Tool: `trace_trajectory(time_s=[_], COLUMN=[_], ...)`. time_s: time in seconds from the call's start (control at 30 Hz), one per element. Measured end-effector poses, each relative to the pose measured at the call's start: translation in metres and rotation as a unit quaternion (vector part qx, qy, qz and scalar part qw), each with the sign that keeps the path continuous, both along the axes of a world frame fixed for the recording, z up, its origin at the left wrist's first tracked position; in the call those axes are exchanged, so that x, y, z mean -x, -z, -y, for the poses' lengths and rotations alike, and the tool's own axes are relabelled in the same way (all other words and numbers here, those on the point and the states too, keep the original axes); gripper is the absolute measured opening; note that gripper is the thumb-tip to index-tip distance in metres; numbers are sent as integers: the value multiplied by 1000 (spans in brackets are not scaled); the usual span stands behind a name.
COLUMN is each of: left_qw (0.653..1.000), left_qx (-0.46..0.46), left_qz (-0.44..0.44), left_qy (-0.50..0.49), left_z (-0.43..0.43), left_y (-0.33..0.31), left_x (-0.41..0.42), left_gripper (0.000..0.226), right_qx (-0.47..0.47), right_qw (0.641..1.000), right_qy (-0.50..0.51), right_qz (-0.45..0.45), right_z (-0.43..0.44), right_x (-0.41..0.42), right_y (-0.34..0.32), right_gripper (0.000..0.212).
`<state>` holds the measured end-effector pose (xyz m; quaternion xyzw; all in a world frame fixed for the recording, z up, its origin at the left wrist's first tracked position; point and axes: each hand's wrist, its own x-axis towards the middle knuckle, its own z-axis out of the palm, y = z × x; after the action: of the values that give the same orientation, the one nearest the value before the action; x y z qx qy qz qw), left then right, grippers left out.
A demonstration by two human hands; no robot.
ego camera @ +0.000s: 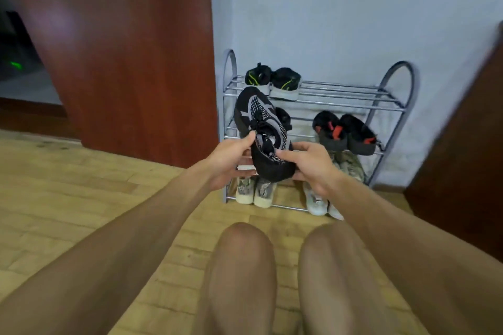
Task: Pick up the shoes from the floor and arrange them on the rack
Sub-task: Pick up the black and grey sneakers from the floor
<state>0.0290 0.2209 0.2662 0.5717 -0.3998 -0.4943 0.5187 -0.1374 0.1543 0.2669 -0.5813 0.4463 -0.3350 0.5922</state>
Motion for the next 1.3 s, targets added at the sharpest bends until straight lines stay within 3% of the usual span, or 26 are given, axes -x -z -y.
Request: trace_trajectory(time_s=[0.1, 0.27, 0.4, 0.53, 0.77, 0.93, 1.1, 1.23, 1.3], left_qw=[998, 995, 984, 971, 959, 948, 925, 918, 921], left_qx=[-39, -68, -111, -151, -220, -255, -335, -354, -352], left_qz=[44, 76, 102, 131, 116, 102, 45, 33, 32], left_qy=[25, 15, 97, 134, 139, 159, 171, 174, 162], left_z=[15, 46, 68, 89, 128, 137, 143, 147, 141], left_y=[-10, 5, 26, 65, 159, 224, 266, 282, 291], left_x=[46, 120, 175, 226, 291, 320, 315, 306, 299], left_gripper=[39, 25, 25, 37, 39, 33, 38, 36, 39], right_qx=[7, -17, -87, -126, -248, -314, -265, -267, -288], right_qw=[999, 996, 991, 984, 961, 888, 743, 717, 733], right_qy=[51, 89, 97, 109, 106, 269, 457, 497, 458], right_qz=[-1, -13, -11, -60, -67, -201, -412, -410, -412], right_z=[5, 16, 24, 24, 39, 43, 42, 48, 48], right_x=[40, 114, 174, 223, 303, 351, 406, 444, 446], right_y=[0, 21, 59, 109, 200, 286, 357, 384, 396], right_gripper=[46, 51, 36, 48, 45, 47, 61, 61, 58])
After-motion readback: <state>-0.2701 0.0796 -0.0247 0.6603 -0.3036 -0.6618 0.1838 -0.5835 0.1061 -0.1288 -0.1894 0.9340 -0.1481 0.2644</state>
